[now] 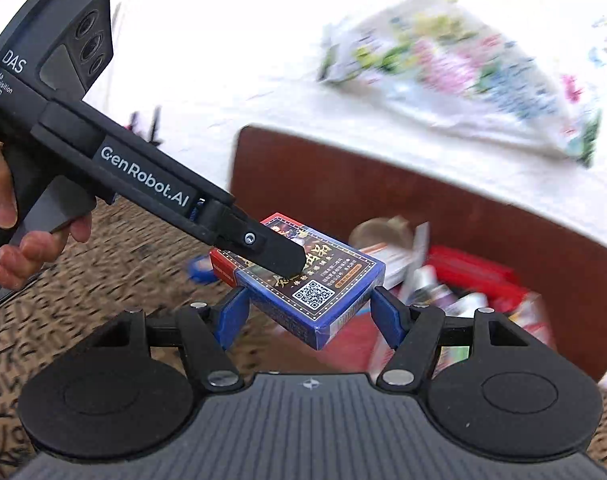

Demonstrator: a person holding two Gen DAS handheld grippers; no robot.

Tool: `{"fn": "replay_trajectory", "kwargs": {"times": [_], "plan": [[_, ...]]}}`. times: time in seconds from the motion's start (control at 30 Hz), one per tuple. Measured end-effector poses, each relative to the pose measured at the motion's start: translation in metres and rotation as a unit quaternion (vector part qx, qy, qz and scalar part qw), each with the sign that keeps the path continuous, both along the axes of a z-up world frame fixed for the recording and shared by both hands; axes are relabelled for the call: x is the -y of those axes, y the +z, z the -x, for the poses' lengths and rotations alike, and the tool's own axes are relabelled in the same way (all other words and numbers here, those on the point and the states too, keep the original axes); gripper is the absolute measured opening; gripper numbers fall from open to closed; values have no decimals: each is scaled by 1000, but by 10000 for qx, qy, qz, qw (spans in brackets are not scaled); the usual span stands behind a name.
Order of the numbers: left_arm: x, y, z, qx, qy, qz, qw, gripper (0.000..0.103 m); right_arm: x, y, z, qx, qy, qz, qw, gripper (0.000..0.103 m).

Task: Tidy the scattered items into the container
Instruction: 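Lift the card deck box into the cardboard box and open the left tool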

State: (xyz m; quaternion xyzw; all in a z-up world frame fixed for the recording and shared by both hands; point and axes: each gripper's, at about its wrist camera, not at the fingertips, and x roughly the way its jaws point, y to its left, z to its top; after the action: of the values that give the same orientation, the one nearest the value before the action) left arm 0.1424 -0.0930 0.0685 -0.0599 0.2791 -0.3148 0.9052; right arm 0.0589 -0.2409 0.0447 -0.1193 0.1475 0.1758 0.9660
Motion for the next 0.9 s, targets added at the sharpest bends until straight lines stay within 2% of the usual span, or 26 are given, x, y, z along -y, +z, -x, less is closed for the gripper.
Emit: {"fn": "replay_trajectory", "kwargs": {"times": [0.13,0.3,0.43,0.7,0.8,0.83,0.87,0.9], "plan": [[36,20,-33,25,-69,170,9998,56,36,21,-26,197,-242,-130,9994,72],[81,30,-77,99,-56,247,9996,59,71,35,-64,286,-494,-31,9984,72],[100,23,-114,13,-22,374,9993,59,90,32,-96,203,-672,67,9975,72],[118,1,-185,-196,237,534,9981,61,107,19,-161,-84,-560,329,9978,72],[119,-3,-200,-190,332,546,9978,68,108,14,-180,-180,-488,351,9980,72],[120,-4,-203,-172,353,542,9978,77,108,12,-187,-222,-500,376,9978,72],[120,-5,-205,-183,339,557,9977,90,108,8,-192,-261,-577,420,9971,75],[120,-5,-203,-183,384,546,9976,94,107,5,-196,-255,-725,465,9960,77]]}}
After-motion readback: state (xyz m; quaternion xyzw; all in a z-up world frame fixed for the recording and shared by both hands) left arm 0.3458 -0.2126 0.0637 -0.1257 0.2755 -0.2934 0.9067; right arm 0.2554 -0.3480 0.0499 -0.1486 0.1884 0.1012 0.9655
